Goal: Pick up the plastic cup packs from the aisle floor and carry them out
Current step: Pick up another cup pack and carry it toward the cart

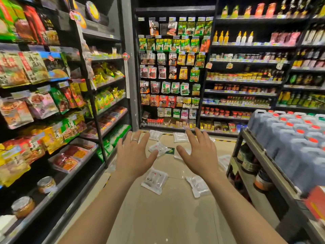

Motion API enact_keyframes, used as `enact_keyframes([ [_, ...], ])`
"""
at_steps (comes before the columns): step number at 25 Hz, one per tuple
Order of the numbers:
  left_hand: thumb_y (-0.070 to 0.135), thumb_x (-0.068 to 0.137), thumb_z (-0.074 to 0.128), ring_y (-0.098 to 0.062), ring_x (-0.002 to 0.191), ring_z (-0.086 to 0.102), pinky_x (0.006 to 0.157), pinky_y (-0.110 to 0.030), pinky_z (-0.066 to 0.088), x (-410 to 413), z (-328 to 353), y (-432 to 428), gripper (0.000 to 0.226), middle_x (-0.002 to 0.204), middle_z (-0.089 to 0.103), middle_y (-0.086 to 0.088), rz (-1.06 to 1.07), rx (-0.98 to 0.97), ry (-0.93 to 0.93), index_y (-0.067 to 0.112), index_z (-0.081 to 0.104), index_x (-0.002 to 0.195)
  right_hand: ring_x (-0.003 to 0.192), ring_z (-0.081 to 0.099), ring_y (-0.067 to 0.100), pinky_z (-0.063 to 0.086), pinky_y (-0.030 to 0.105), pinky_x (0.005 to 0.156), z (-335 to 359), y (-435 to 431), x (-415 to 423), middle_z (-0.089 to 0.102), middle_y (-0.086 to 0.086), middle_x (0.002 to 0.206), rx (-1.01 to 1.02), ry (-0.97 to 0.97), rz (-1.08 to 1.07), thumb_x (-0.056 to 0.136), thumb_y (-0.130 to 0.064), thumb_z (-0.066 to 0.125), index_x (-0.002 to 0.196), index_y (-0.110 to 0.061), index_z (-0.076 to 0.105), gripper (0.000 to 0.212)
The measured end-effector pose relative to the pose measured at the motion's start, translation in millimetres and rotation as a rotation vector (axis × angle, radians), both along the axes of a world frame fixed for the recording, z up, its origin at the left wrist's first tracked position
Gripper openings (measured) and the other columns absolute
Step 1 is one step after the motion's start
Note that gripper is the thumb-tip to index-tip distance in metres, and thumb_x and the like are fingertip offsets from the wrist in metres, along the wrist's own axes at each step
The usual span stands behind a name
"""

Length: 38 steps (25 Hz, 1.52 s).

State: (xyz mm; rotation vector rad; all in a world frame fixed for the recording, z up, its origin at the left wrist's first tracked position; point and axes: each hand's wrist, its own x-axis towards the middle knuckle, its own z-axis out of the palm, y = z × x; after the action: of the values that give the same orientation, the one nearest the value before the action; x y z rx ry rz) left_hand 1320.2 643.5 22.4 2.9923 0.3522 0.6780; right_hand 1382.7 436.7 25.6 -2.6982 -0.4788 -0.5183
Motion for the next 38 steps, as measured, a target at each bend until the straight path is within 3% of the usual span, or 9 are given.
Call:
enact_keyframes([
  [4,0.07,0.089,0.025,-0.026,0.15,0.01,0.118,-0.054,0.01,67.8,2.6,56.8,0.073,0.163,0.02,0.002,-0.029,0.018,0.009,0.035,0.023,0.153,0.15,0.005,0.027,0.016,0.047,0.119,-4.4,49.7,59.8,0.012,0.001,0.163,0.017,0.013,-0.03,0.093,-0.065,0.034,0.154,-0.038,0.014,0.07],
  [11,0.066,0.093,0.034,-0.026,0.149,0.014,0.117,-0.053,0.013,173.6,-15.1,109.8,0.069,0.161,0.023,0.001,-0.066,0.022,0.024,0.033,0.025,0.152,0.15,0.005,0.028,0.014,0.047,0.119,-26.2,99.4,161.1,0.01,0.003,0.164,0.029,0.041,-0.059,0.095,-0.063,0.036,0.155,-0.035,0.017,0.069],
  [19,0.066,0.092,0.035,-0.026,0.15,0.011,0.119,-0.053,0.009,346.9,-36.7,133.4,0.069,0.162,0.02,0.0,-0.088,0.007,0.085,0.034,0.024,0.153,0.149,0.008,0.029,0.015,0.046,0.118,-57.3,124.6,337.2,0.014,0.004,0.163,0.046,0.068,-0.084,0.085,-0.068,0.022,0.154,-0.034,0.018,0.077],
  [24,0.068,0.089,0.03,-0.028,0.148,0.017,0.117,-0.053,0.015,482.3,-43.7,138.5,0.072,0.16,0.026,-0.002,-0.069,0.046,0.111,0.033,0.027,0.152,0.15,0.005,0.029,0.013,0.045,0.118,-66.5,134.1,473.7,0.012,0.004,0.163,0.045,0.115,-0.066,0.094,-0.064,0.033,0.154,-0.034,0.017,0.07],
  [27,0.07,0.084,0.025,-0.028,0.149,0.016,0.117,-0.052,0.015,554.2,-53.5,137.2,0.077,0.16,0.026,-0.001,-0.072,0.016,0.163,0.033,0.028,0.152,0.15,0.004,0.029,0.012,0.046,0.119,-74.1,138.0,542.6,0.012,0.004,0.163,0.027,0.144,-0.063,0.086,-0.068,0.022,0.155,-0.033,0.017,0.077],
  [32,0.066,0.092,0.036,-0.026,0.149,0.014,0.119,-0.052,0.014,630.9,-83.8,145.0,0.07,0.162,0.021,0.001,-0.094,-0.008,0.202,0.034,0.025,0.152,0.149,0.006,0.03,0.015,0.046,0.118,-101.5,146.1,615.5,0.013,0.005,0.163,-0.005,0.197,-0.065,0.09,-0.067,0.028,0.155,-0.033,0.017,0.074],
  [36,0.073,0.081,0.015,-0.026,0.149,0.014,0.117,-0.052,0.014,690.5,-105.7,160.9,0.083,0.162,0.023,-0.001,-0.116,-0.04,0.235,0.033,0.026,0.153,0.149,0.008,0.029,0.016,0.046,0.117,-124.3,166.1,660.2,0.013,0.004,0.163,0.004,0.224,-0.089,0.08,-0.072,0.011,0.154,-0.034,0.018,0.084],
  [38,0.073,0.078,0.014,-0.026,0.149,0.015,0.118,-0.051,0.015,717.6,-118.0,168.1,0.086,0.161,0.025,-0.001,-0.153,-0.085,0.234,0.033,0.029,0.152,0.149,0.007,0.03,0.016,0.046,0.118,-136.7,179.3,677.6,0.012,0.005,0.163,0.016,0.24,-0.106,0.075,-0.073,0.006,0.154,-0.033,0.018,0.09],
])
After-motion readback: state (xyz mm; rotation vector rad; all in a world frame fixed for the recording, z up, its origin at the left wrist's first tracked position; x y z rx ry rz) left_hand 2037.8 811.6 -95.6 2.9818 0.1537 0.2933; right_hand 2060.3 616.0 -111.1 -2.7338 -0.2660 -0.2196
